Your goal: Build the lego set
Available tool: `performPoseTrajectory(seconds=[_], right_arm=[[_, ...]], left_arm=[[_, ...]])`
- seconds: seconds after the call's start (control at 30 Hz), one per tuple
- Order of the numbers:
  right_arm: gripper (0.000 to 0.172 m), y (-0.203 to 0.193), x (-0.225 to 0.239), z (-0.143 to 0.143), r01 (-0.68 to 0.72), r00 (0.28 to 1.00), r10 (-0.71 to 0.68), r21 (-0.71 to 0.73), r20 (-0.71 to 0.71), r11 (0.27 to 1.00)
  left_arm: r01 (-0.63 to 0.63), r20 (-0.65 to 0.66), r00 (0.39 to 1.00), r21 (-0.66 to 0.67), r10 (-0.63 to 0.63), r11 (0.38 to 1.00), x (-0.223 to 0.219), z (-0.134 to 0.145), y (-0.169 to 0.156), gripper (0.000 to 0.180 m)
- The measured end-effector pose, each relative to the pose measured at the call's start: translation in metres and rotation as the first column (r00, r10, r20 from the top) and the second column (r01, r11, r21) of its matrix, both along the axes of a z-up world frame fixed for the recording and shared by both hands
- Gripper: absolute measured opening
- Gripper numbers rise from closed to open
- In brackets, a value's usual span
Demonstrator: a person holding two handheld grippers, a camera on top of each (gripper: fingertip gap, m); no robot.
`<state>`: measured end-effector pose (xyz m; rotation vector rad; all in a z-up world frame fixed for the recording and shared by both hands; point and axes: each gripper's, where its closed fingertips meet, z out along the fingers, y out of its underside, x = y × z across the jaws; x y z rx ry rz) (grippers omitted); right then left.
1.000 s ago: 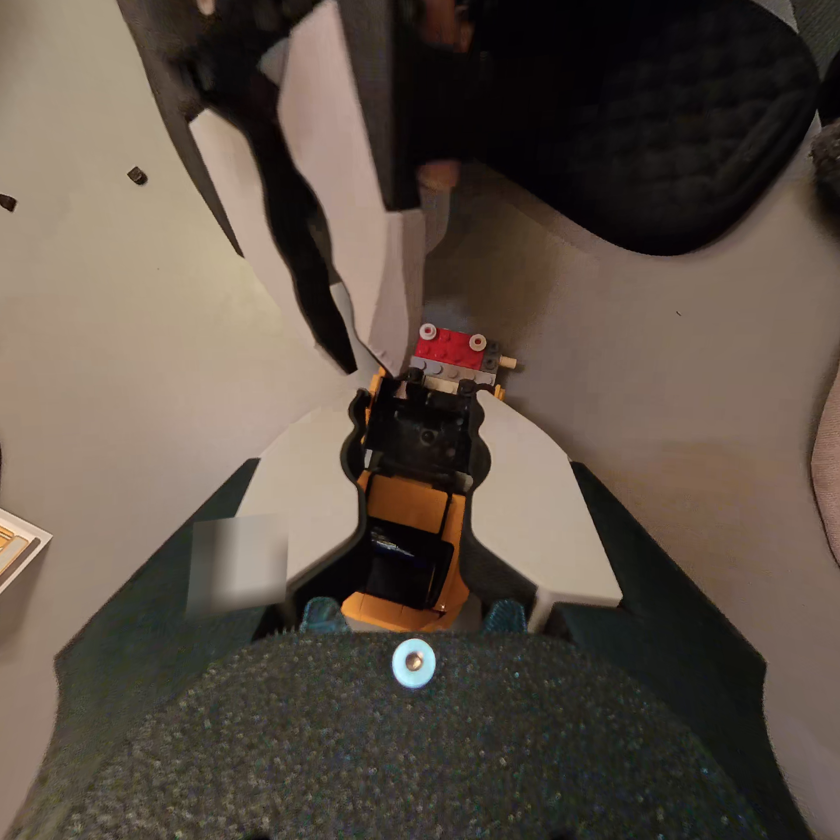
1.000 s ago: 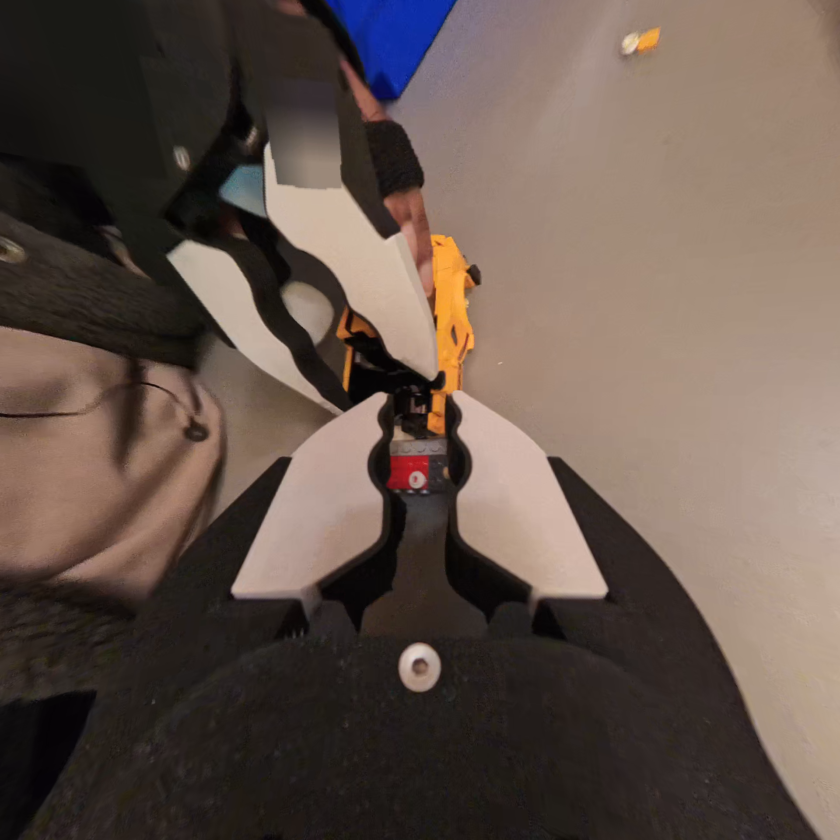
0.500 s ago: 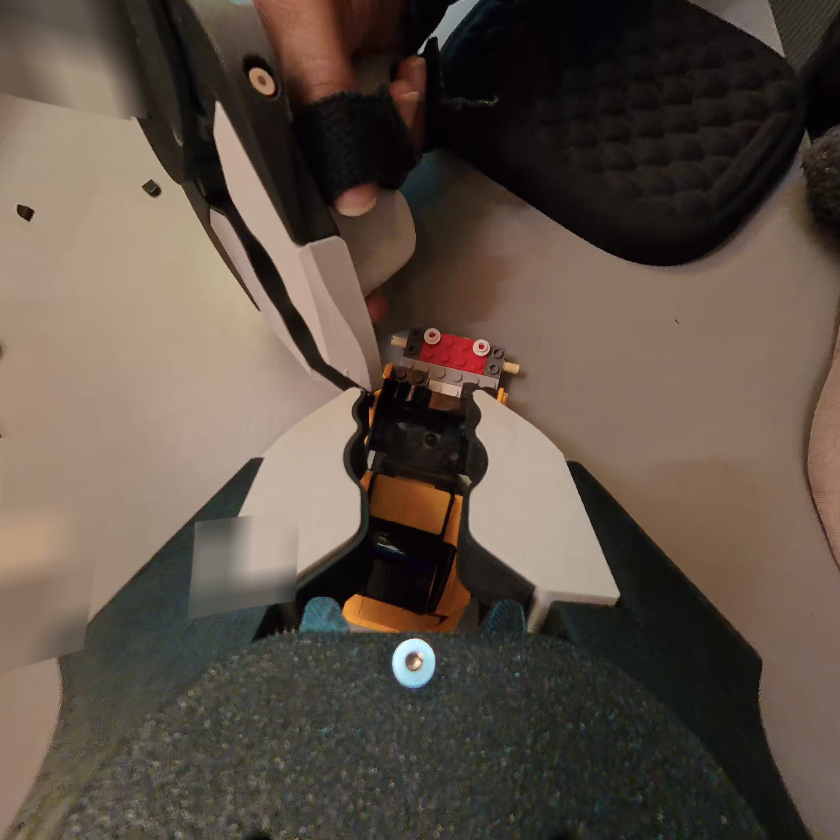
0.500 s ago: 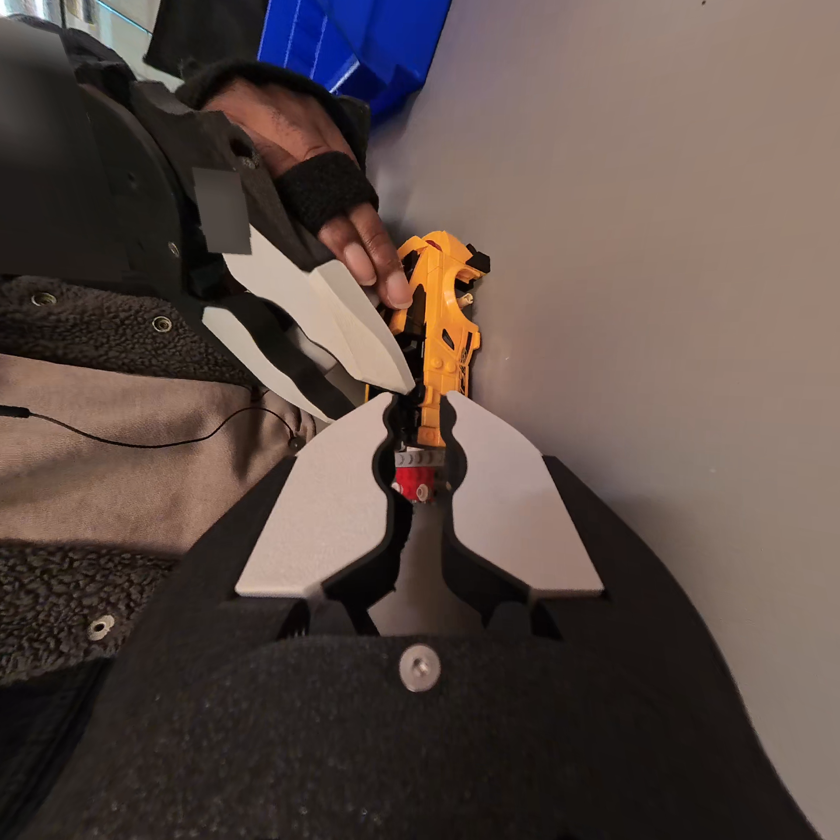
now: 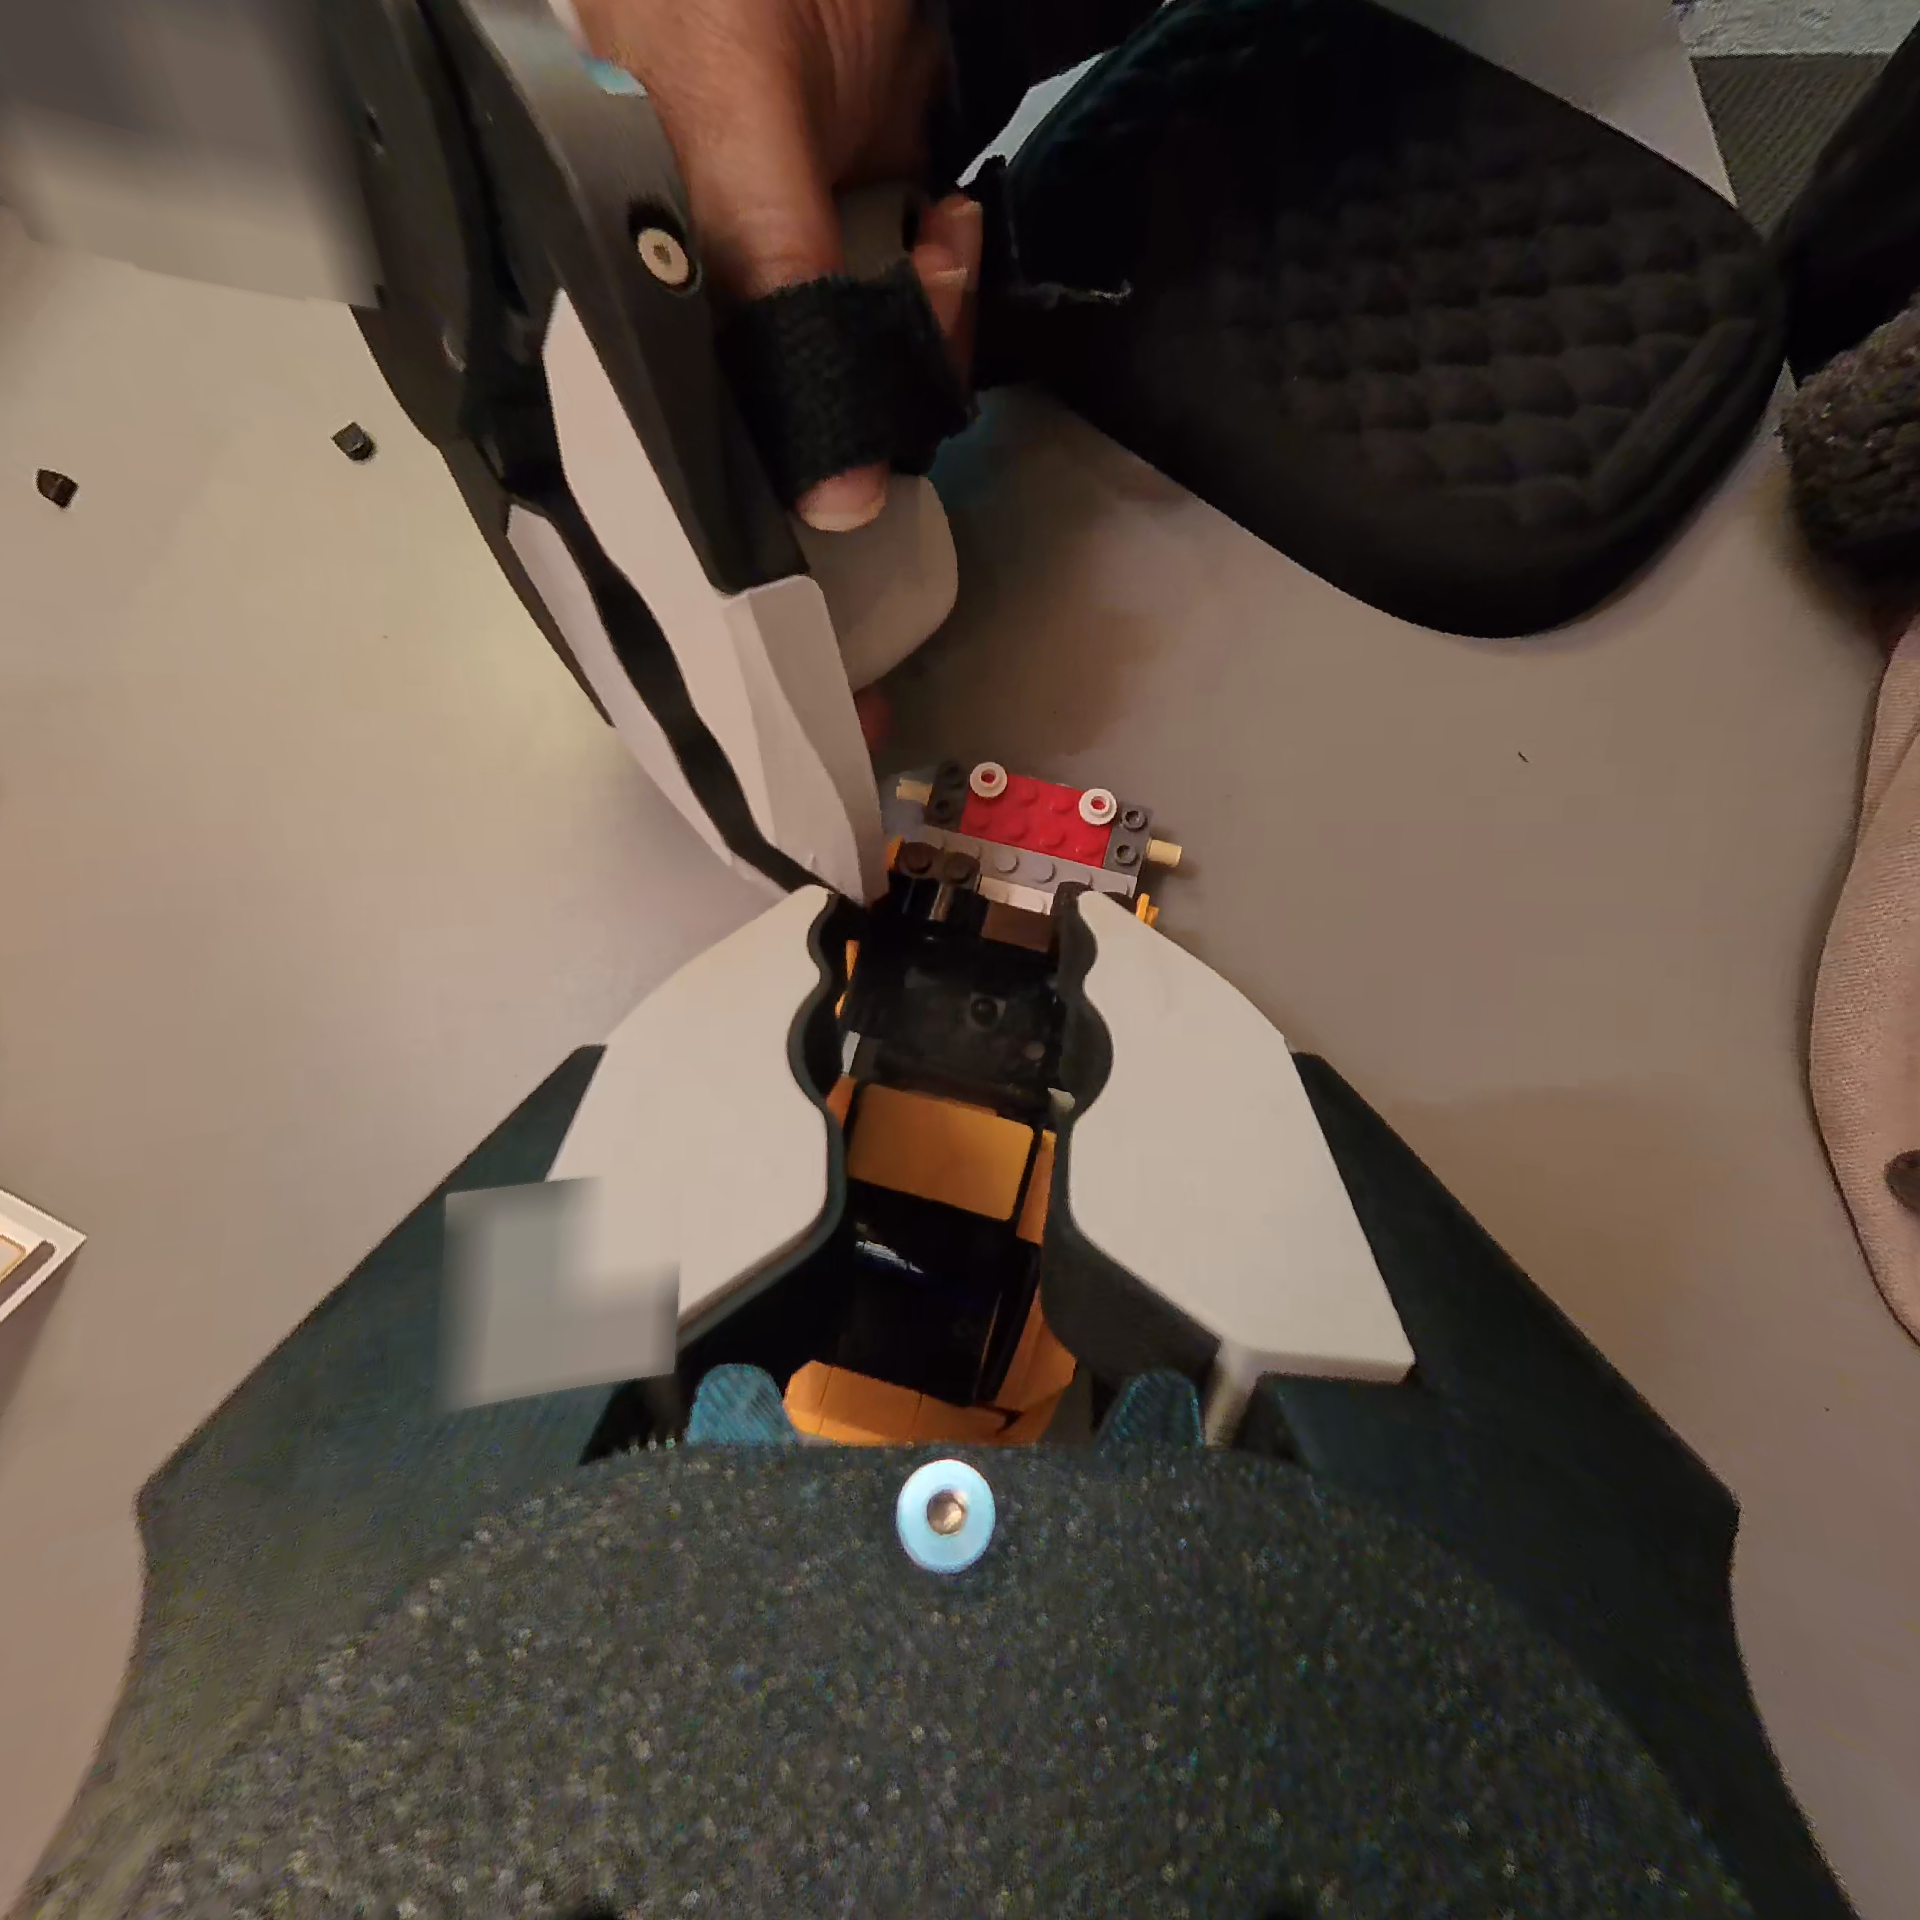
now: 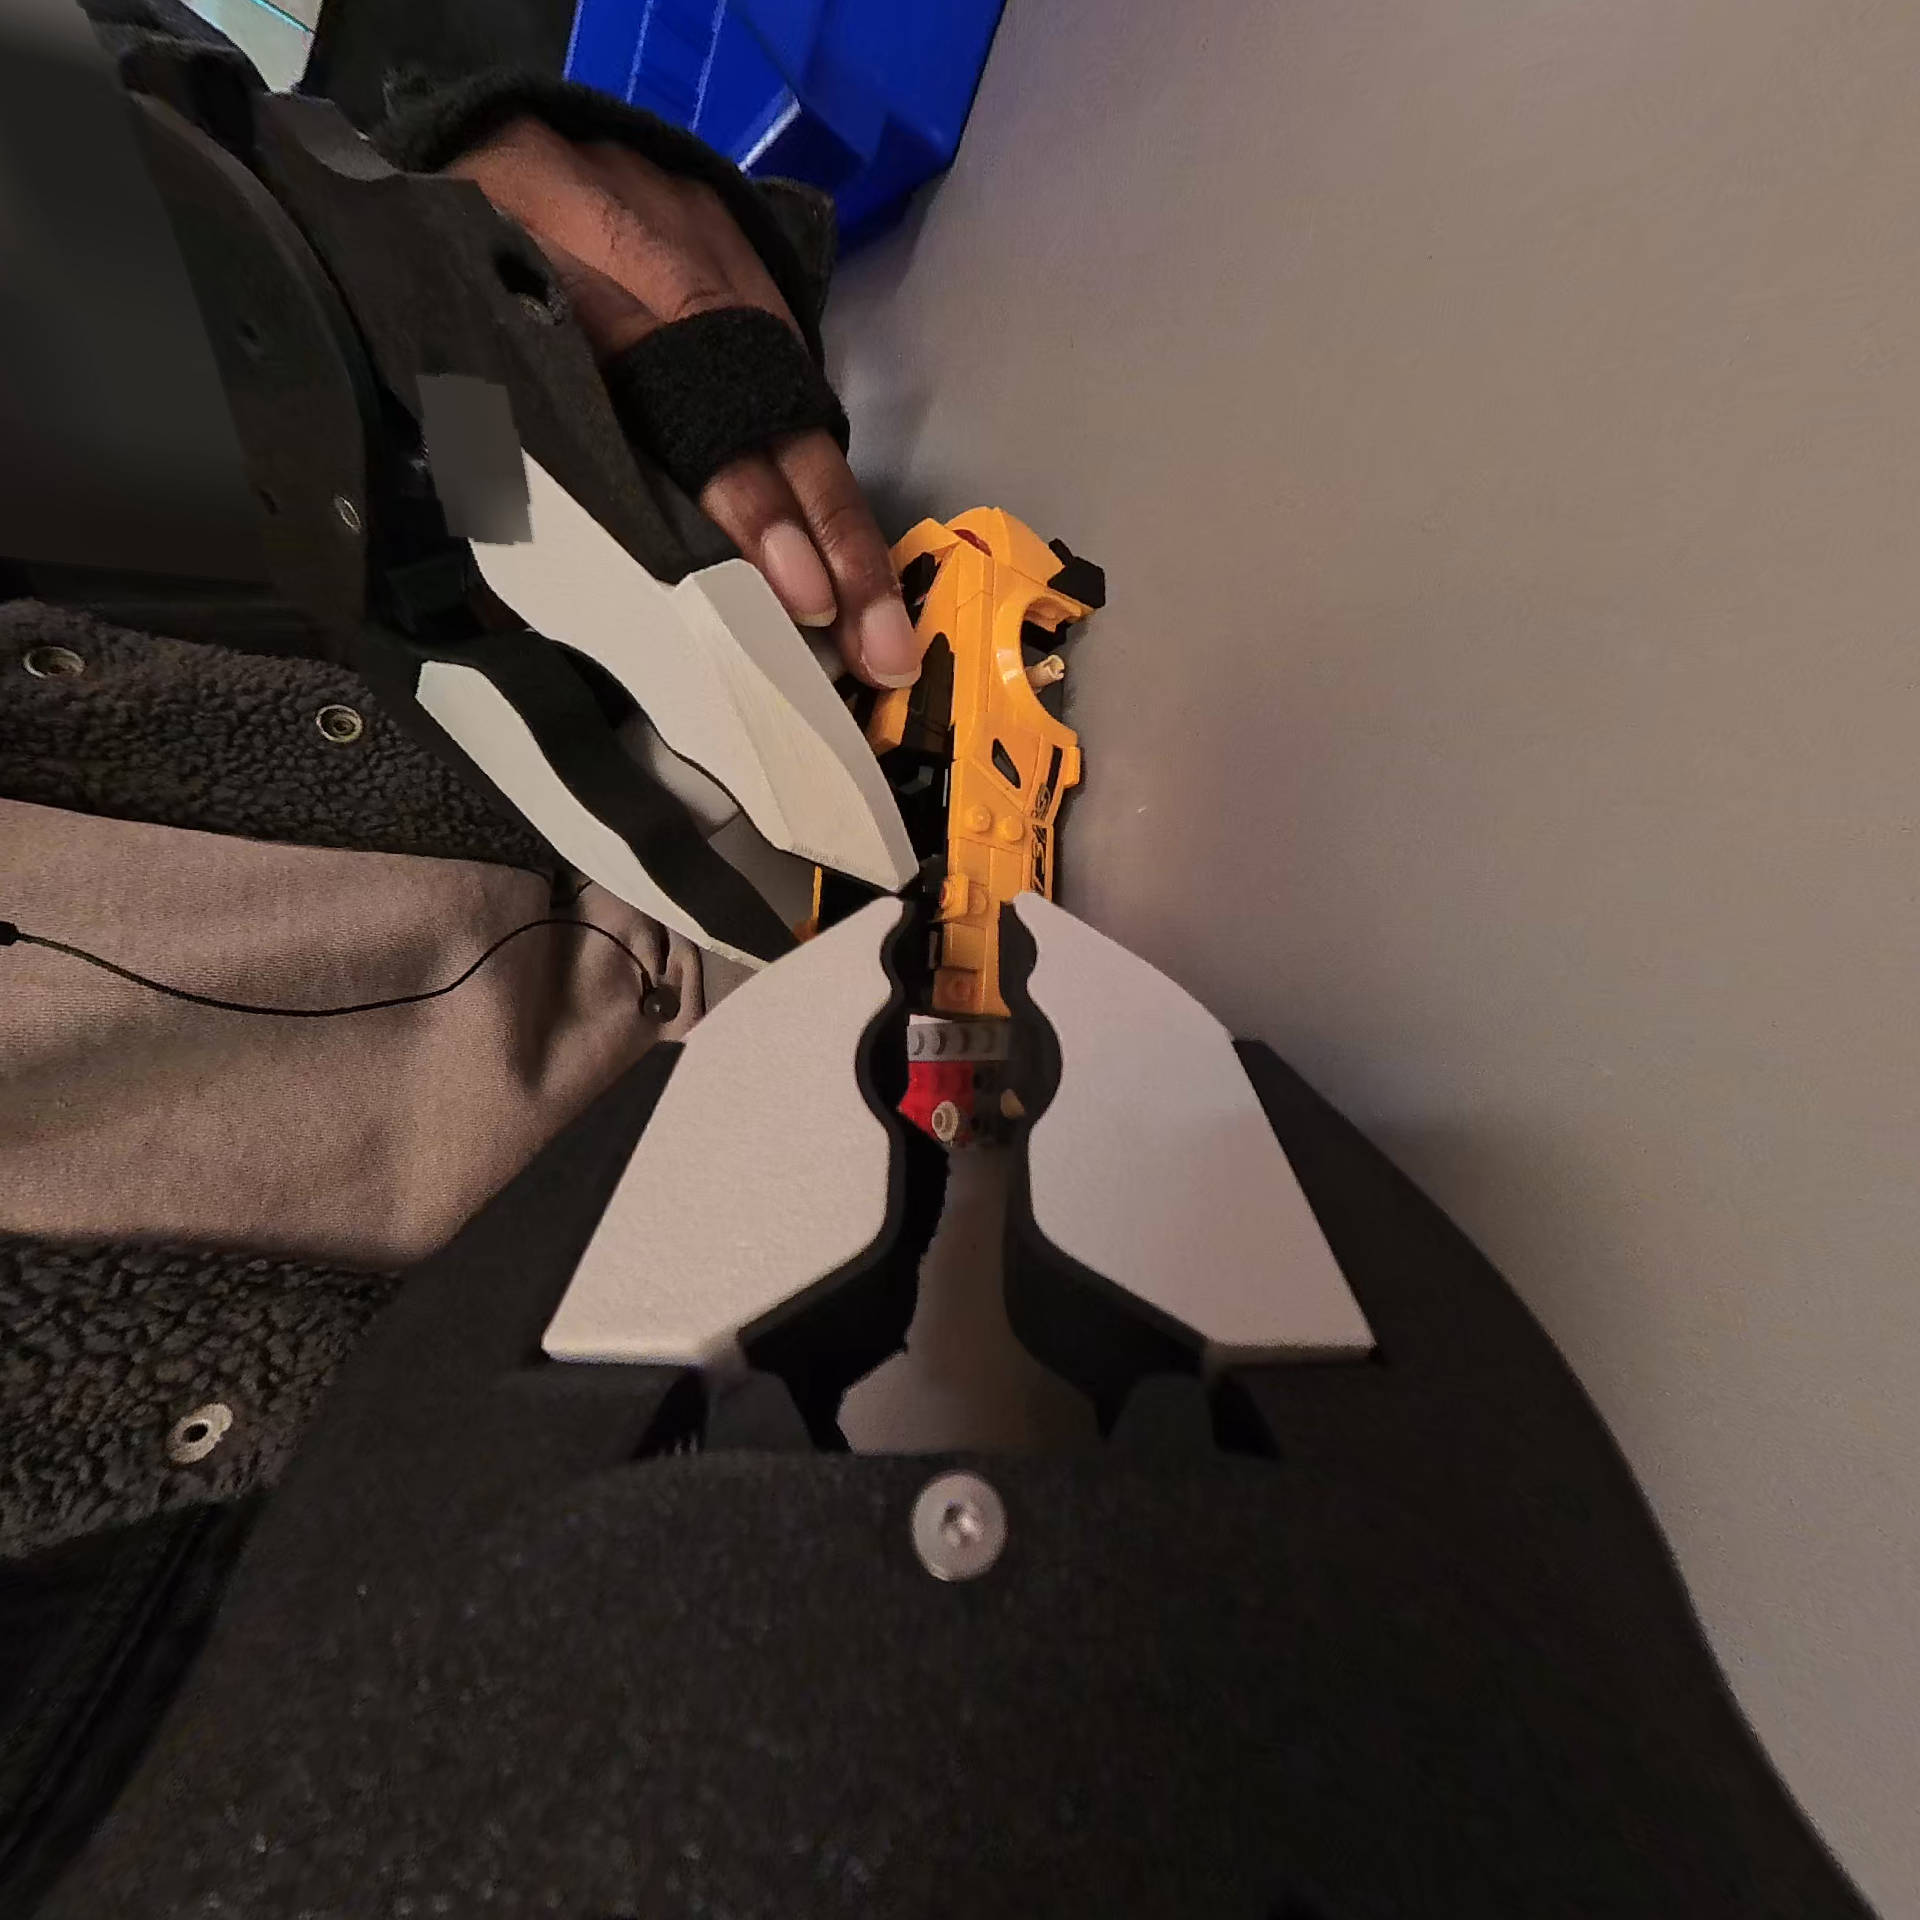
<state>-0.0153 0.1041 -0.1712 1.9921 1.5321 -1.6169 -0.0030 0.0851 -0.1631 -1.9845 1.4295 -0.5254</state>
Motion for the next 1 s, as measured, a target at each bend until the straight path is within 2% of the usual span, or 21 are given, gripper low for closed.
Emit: performPoseTrajectory(seconds=[0.43, 0.57, 0.83, 1.0], right_arm=[[0.014, 0.002, 0.001, 0.003, 0.003, 1.000, -0.003, 0.001, -0.008, 1.000], [0.014, 0.003, 0.000, 0.010, 0.014, 0.999, -0.012, 0.048, -0.034, 0.999], [0.017, 0.000, 0.003, 0.005, 0.015, 0.999, -0.007, 0.219, -0.038, 0.976], [0.018, -0.007, 0.005, 0.004, 0.013, 0.999, -0.001, 0.282, -0.042, 0.959]], left_arm=[[-0.037, 0.020, 0.999, 0.020, 0.037, 0.999, -0.009, 0.007, 0.004, 0.041], [-0.070, 0.031, 0.997, 0.029, 0.069, 0.997, -0.022, 0.011, 0.001, 0.043], [-0.134, 0.073, 0.988, -0.019, 0.135, 0.991, -0.052, 0.004, -0.010, 0.066], [-0.109, 0.065, 0.992, -0.024, 0.110, 0.994, -0.065, 0.012, -0.018, 0.081]])
